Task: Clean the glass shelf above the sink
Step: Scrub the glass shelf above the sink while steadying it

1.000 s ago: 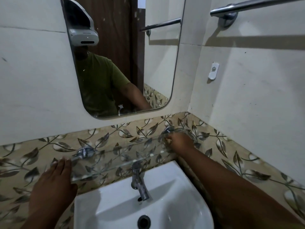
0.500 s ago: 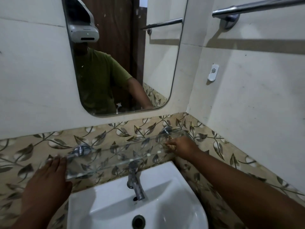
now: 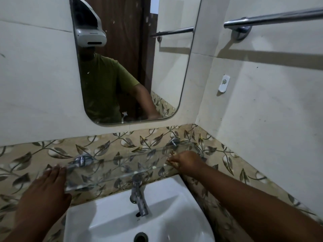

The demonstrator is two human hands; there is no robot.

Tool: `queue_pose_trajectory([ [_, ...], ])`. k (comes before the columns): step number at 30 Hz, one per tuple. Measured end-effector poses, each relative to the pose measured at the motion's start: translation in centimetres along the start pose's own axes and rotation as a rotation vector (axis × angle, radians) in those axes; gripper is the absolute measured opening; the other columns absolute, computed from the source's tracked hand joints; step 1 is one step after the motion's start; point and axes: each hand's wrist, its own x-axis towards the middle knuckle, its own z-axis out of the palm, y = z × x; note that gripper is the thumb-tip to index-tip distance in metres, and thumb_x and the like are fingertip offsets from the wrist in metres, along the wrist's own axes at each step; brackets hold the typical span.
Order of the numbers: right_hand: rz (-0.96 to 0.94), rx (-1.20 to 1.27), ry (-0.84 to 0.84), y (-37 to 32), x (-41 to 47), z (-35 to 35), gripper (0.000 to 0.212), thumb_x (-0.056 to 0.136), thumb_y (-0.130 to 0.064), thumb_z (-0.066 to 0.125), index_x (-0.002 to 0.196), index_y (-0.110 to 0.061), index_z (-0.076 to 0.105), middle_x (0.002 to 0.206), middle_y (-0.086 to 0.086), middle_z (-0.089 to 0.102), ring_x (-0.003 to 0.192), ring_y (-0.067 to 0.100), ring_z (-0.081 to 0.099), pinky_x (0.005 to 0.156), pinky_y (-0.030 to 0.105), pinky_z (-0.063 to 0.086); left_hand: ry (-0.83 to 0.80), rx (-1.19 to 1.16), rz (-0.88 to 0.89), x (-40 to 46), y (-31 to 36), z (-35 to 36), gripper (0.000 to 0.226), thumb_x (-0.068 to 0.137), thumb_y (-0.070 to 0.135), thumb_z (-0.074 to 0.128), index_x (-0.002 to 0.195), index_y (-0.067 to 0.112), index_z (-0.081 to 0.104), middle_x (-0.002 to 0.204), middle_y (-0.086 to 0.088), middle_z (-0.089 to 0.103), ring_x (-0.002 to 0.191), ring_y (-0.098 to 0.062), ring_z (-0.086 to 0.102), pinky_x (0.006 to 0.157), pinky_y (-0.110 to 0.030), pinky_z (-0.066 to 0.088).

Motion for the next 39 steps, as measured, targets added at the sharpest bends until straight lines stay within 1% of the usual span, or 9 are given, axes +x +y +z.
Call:
queue_pose_trajectory([
  [5, 0.010, -0.200, -0.092, 3.2, 0.4, -1.8, 0.035, 0.096, -0.030, 0.053, 0.130, -0.035, 0.062, 0.101, 0.009, 0.073, 0.090, 0.027, 0.067, 0.068, 0.027, 0.036, 0.055, 0.012, 0.009, -0.4, 0.4, -0.5, 0.094, 0.043, 0.026, 0.078, 0.129, -0.003, 0.052, 0.133, -0.027, 0.054, 0.121, -0.044, 0.052, 0.095, -0.057, 0.044],
  [10, 0.288, -0.128, -0.015, 4.1, 3.9, -0.2, 0.031, 0.087, -0.032, 0.057, 0.116, -0.034, 0.066, 0.101, 0.006, 0.072, 0.091, 0.030, 0.068, 0.068, 0.031, 0.044, 0.091, 0.024, 0.007, -0.3, 0.2, -0.5, 0.092, 0.044, 0.024, 0.077, 0.129, -0.002, 0.053, 0.131, -0.026, 0.055, 0.119, -0.043, 0.053, 0.096, -0.054, 0.044],
  [14, 0.241, -0.077, 0.070, 3.2, 4.2, 0.6, 0.035, 0.089, -0.025, 0.053, 0.124, -0.028, 0.059, 0.101, 0.012, 0.070, 0.089, 0.034, 0.066, 0.066, 0.035, 0.043, 0.110, -0.005, 0.001, -0.3, 0.2, -0.3, 0.094, 0.044, 0.024, 0.079, 0.130, -0.002, 0.051, 0.133, -0.026, 0.054, 0.121, -0.043, 0.051, 0.098, -0.054, 0.043],
  [19, 0.075, -0.063, -0.018, 4.3, 2.5, 0.2, 0.029, 0.083, -0.031, 0.058, 0.112, -0.034, 0.059, 0.102, 0.005, 0.071, 0.091, 0.030, 0.065, 0.066, 0.032, 0.046, 0.060, -0.051, -0.036, 0.7, -1.7, 1.9, 0.096, 0.043, 0.019, 0.078, 0.131, -0.005, 0.048, 0.133, -0.032, 0.050, 0.122, -0.049, 0.045, 0.102, -0.057, 0.035],
  [24, 0.224, -0.110, -0.083, 5.5, 3.3, -1.5, 0.026, 0.088, -0.031, 0.052, 0.110, -0.024, 0.063, 0.109, 0.011, 0.069, 0.099, 0.034, 0.065, 0.078, 0.037, 0.051, 0.186, -0.144, 0.007, 4.3, -3.9, 9.7, 0.086, 0.053, 0.011, 0.057, 0.133, -0.015, 0.037, 0.141, -0.040, 0.034, 0.130, -0.054, 0.032, 0.112, -0.057, 0.021],
  [27, 0.326, -0.054, -0.019, 4.9, 4.9, -1.3, 0.025, 0.089, -0.029, 0.052, 0.110, -0.021, 0.063, 0.109, 0.015, 0.068, 0.097, 0.035, 0.066, 0.077, 0.038, 0.052, 0.075, -0.196, -0.006, 3.9, -2.9, 8.4, 0.083, 0.056, 0.019, 0.058, 0.132, -0.014, 0.041, 0.140, -0.040, 0.036, 0.127, -0.052, 0.036, 0.114, -0.055, 0.020],
  [31, 0.353, 0.012, 0.006, 3.6, 5.8, -0.7, 0.030, 0.092, -0.030, 0.051, 0.119, -0.027, 0.064, 0.111, 0.010, 0.070, 0.100, 0.034, 0.066, 0.080, 0.037, 0.052, 0.036, -0.176, -0.021, 2.8, -2.1, 5.1, 0.095, 0.040, 0.011, 0.078, 0.127, -0.012, 0.048, 0.131, -0.039, 0.046, 0.117, -0.054, 0.043, 0.103, -0.059, 0.029],
  [36, 0.174, -0.071, 0.049, 4.2, 2.5, 0.4, 0.019, 0.085, -0.034, 0.049, 0.098, -0.029, 0.061, 0.091, 0.004, 0.071, 0.082, 0.030, 0.066, 0.062, 0.034, 0.046, 0.072, -0.073, 0.003, 1.6, -0.8, 2.2, 0.098, 0.038, 0.018, 0.080, 0.127, -0.008, 0.050, 0.130, -0.034, 0.052, 0.117, -0.051, 0.048, 0.096, -0.063, 0.040],
  [39, 0.189, -0.144, 0.041, 5.2, 2.0, 0.2, 0.020, 0.085, -0.039, 0.051, 0.099, -0.030, 0.062, 0.089, 0.000, 0.071, 0.080, 0.026, 0.067, 0.066, 0.036, 0.052, 0.096, -0.039, 0.020, 0.8, -0.3, 1.3, 0.094, 0.043, 0.020, 0.079, 0.129, -0.005, 0.050, 0.132, -0.031, 0.052, 0.120, -0.047, 0.049, 0.095, -0.059, 0.042],
])
